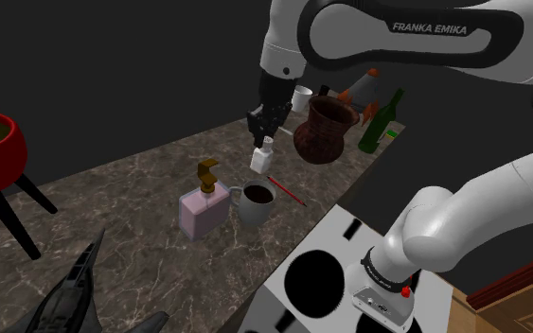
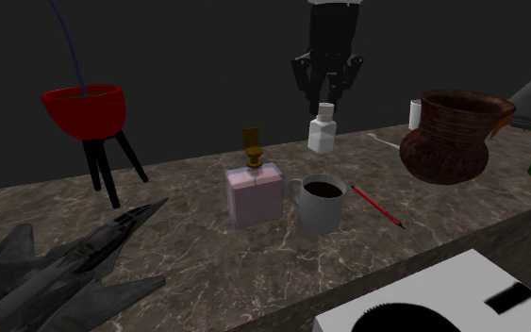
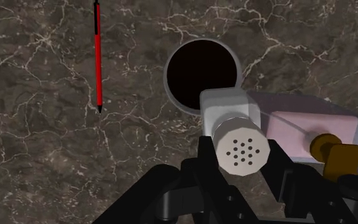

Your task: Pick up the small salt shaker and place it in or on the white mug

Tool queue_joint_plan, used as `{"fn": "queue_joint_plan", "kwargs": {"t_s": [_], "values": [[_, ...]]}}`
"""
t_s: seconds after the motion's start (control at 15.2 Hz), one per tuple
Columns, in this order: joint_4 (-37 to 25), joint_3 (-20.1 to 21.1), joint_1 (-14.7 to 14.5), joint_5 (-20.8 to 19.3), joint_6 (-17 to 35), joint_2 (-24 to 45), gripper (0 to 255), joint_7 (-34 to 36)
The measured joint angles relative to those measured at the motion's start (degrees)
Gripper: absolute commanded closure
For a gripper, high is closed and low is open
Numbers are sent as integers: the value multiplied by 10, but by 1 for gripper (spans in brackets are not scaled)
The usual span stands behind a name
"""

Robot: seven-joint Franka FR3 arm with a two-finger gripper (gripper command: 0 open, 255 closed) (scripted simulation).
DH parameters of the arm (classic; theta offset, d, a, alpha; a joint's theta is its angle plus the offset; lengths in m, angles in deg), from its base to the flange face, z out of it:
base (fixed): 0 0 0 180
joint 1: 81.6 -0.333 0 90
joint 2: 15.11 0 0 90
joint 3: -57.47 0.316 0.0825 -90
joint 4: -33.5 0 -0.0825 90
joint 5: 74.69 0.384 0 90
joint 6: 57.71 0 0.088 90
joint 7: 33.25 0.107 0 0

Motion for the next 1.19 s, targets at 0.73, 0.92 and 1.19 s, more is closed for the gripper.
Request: {"fn": "queue_joint_plan", "kwargs": {"t_s": [0.73,0.92,1.19], "values": [[77,8,-3,3,87,10,255,1],[98,9,-3,3,113,15,255,0],[104,10,-3,3,122,17,255,0]]}}
